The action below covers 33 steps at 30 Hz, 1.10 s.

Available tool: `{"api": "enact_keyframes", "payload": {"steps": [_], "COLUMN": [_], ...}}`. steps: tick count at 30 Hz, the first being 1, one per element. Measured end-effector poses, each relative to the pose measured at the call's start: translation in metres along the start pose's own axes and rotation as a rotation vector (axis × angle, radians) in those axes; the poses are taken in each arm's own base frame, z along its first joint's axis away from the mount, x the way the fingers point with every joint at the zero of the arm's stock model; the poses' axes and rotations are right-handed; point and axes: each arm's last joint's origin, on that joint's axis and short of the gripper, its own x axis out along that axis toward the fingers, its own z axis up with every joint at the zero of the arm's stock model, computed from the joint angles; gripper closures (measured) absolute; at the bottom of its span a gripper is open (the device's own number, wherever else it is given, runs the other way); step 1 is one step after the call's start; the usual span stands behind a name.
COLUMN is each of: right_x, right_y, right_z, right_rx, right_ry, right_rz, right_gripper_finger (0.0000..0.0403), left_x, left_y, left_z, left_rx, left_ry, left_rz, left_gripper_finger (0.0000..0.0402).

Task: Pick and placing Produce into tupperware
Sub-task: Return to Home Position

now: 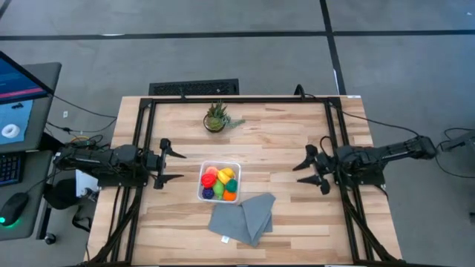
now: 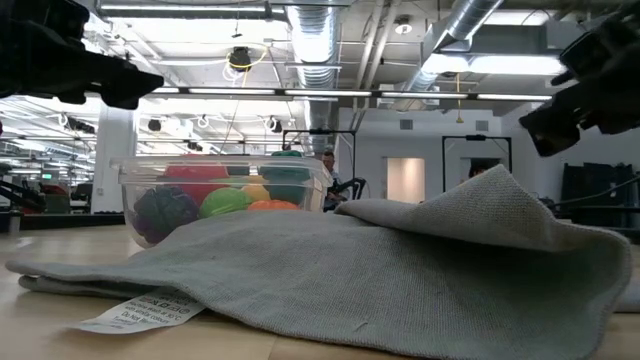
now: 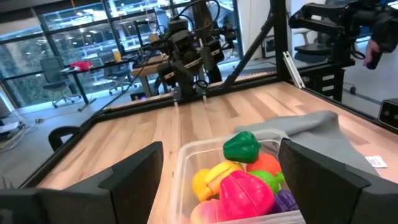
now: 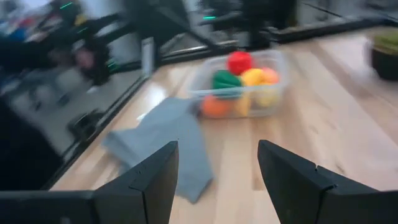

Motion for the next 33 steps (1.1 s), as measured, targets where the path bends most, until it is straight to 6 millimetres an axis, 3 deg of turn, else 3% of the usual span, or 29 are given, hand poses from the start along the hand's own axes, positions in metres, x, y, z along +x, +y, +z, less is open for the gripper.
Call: {"api": "enact_keyframes", "payload": {"steps": [4,13,22,33], "right_x": [0.0,0.0,0.0,-0.003], "right_y": [0.006,0.011,0.002,-0.001], "right_z": [0.0,-0.001,0.001,0.009], "right_rx": [-0.124,-0.141,-0.207,-0.254], "right_ry": [0.005,0.008,-0.019,-0.1], "right_rz": [0.098,0.132,0.001,-0.035], "right_gripper_finger": [0.0158,0.0158,0.0158,0.0158], "left_x": [0.0,0.0,0.0,0.0], "left_y": [0.0,0.0,0.0,0.0], "left_z": [0.0,0.0,0.0,0.001], "left_rx": [-0.023,-0.046,-0.046,-0.009], "left_ry": [0.0,0.0,0.0,-0.004], "left_rz": [0.0,0.0,0.002,0.004], "left_gripper_finger": [0.0093,0.0093,0.0093,0.0093]}}
